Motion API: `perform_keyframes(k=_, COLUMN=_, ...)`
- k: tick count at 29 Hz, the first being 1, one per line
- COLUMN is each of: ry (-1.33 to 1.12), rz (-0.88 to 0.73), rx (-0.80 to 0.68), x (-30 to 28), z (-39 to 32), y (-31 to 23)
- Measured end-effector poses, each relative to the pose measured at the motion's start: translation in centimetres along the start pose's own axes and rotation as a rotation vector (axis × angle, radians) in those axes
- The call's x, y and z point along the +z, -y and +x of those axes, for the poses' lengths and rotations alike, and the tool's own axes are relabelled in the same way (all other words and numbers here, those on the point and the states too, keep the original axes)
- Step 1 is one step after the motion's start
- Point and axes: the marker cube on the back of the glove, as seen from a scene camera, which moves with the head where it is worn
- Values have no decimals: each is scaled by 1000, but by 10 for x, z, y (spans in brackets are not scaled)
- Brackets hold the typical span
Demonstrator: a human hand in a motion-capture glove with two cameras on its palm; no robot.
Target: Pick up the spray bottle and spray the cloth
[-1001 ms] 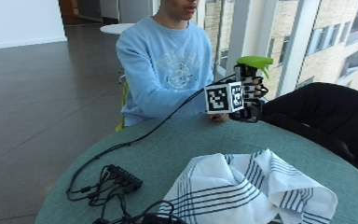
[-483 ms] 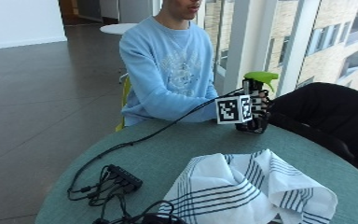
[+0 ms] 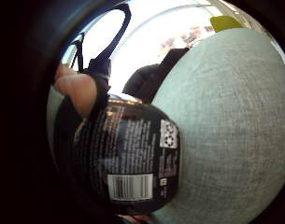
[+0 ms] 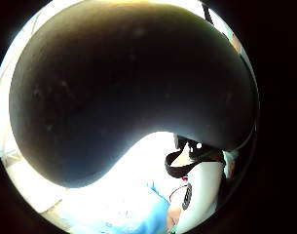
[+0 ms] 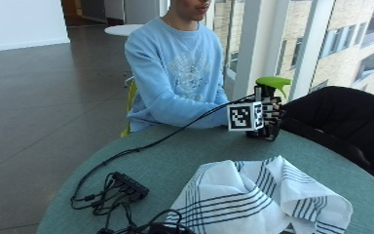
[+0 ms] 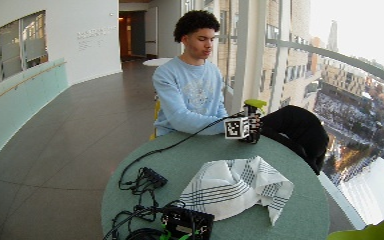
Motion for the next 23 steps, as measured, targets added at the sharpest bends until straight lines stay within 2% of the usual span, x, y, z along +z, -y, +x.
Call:
perform_keyframes(k=4, ry=-52, rz=-7, rx=-10, x=-17, z=-9, y=-7)
perform_keyframes(k=10, ry=-351, rz=5, rx=-55, x=-76, z=-38, y=-47)
perform_keyframes(k=18, ry=-683, rz=49, rx=55, x=-161, z=-61, y=-139)
perform_keyframes(k=23, ry=-904, rz=99, rx=139, x=-193, z=-66, y=-211)
